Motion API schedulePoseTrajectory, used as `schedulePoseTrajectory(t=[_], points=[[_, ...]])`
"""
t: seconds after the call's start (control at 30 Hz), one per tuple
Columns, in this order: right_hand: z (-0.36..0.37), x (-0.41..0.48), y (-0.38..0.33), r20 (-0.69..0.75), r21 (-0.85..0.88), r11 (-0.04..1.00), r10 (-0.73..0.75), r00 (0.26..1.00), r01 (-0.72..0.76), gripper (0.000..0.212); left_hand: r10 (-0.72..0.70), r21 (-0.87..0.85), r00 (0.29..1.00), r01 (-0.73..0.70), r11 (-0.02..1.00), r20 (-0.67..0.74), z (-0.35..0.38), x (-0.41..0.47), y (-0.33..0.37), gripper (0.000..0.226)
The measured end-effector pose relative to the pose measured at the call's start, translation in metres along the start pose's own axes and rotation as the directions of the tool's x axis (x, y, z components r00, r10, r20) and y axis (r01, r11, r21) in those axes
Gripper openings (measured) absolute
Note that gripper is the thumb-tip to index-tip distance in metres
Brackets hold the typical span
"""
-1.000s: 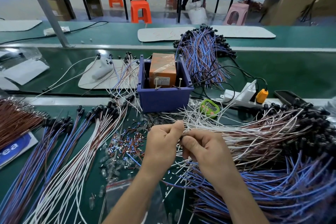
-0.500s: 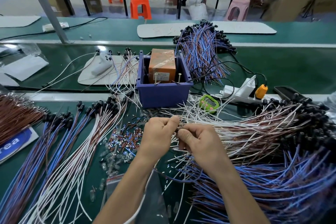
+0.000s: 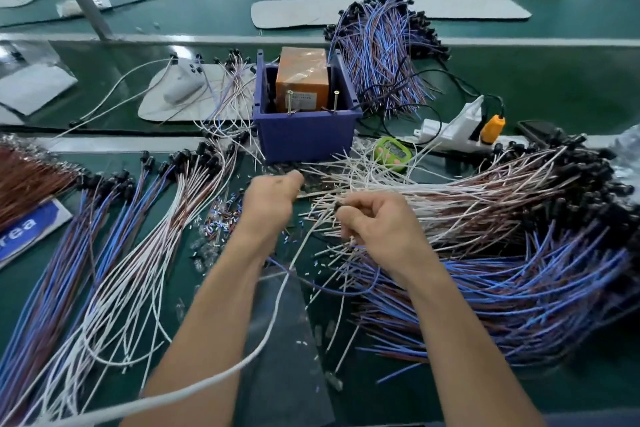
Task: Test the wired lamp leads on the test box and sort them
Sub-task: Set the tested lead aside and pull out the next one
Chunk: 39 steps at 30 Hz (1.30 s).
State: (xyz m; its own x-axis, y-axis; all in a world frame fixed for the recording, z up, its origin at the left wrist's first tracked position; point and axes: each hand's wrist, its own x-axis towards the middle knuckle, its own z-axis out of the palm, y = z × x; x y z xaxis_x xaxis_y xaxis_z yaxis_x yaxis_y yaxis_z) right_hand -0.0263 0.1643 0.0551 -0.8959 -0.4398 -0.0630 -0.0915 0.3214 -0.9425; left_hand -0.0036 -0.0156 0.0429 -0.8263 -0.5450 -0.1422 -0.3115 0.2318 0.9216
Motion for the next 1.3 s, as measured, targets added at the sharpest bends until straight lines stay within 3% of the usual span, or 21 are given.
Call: schedulePoseTrajectory(t=[0.13, 0.27, 0.37, 0.4, 0.47, 0.67, 0.77, 0.87, 1.13, 1.3], points=[[-0.017, -0.009, 0.008, -0.096, 0.199, 0.980, 0.040, 0.995, -0.020, 0.020, 0.048, 0.060, 0.997, -0.044, 0.997, -0.064, -0.042, 0.018, -0.010, 0.054], [-0.004, -0.006, 0.000, -0.122, 0.288, 0.958, 0.028, 0.992, 0.008, 0.014, 0.154, 0.250, 0.982, -0.123, 0.960, -0.106, -0.028, 0.026, 0.000, 0.052], [0.004, -0.005, -0.006, -0.116, 0.285, 0.958, 0.004, 0.993, 0.030, 0.015, 0.108, 0.071, 0.994, -0.106, 0.992, -0.024, -0.008, 0.031, 0.005, 0.011], [0.004, -0.006, -0.006, -0.112, 0.284, 0.958, -0.001, 0.994, 0.033, 0.014, 0.081, -0.008, 0.996, -0.081, 0.997, -0.022, -0.005, 0.032, 0.006, 0.011], [0.003, -0.007, -0.005, -0.116, 0.278, 0.960, -0.009, 0.993, 0.041, 0.016, 0.082, -0.046, 0.995, -0.084, 0.995, -0.053, -0.009, 0.033, 0.001, 0.043], [0.002, -0.006, 0.003, -0.106, 0.221, 0.975, -0.004, 0.994, 0.028, 0.025, 0.156, 0.365, 0.976, -0.090, 0.927, -0.155, -0.064, 0.033, -0.022, 0.037], [0.008, -0.006, 0.005, -0.088, 0.182, 0.983, -0.008, 0.996, 0.024, 0.016, 0.074, 0.596, 0.993, -0.006, 0.803, -0.091, -0.094, 0.035, -0.022, 0.028], [0.011, -0.006, 0.005, -0.071, 0.188, 0.982, -0.022, 0.997, 0.035, 0.015, -0.024, 0.695, 1.000, 0.007, 0.719, 0.015, -0.104, 0.037, -0.022, 0.022], [0.016, -0.006, 0.007, -0.069, 0.190, 0.982, -0.002, 0.998, 0.015, 0.019, 0.059, 0.619, 0.998, -0.036, 0.784, -0.016, -0.101, 0.032, -0.034, 0.016], [0.017, -0.004, 0.005, -0.080, 0.184, 0.983, -0.006, 0.997, 0.021, 0.025, 0.078, 0.327, 0.990, -0.037, 0.944, -0.114, -0.100, 0.020, -0.028, 0.013]])
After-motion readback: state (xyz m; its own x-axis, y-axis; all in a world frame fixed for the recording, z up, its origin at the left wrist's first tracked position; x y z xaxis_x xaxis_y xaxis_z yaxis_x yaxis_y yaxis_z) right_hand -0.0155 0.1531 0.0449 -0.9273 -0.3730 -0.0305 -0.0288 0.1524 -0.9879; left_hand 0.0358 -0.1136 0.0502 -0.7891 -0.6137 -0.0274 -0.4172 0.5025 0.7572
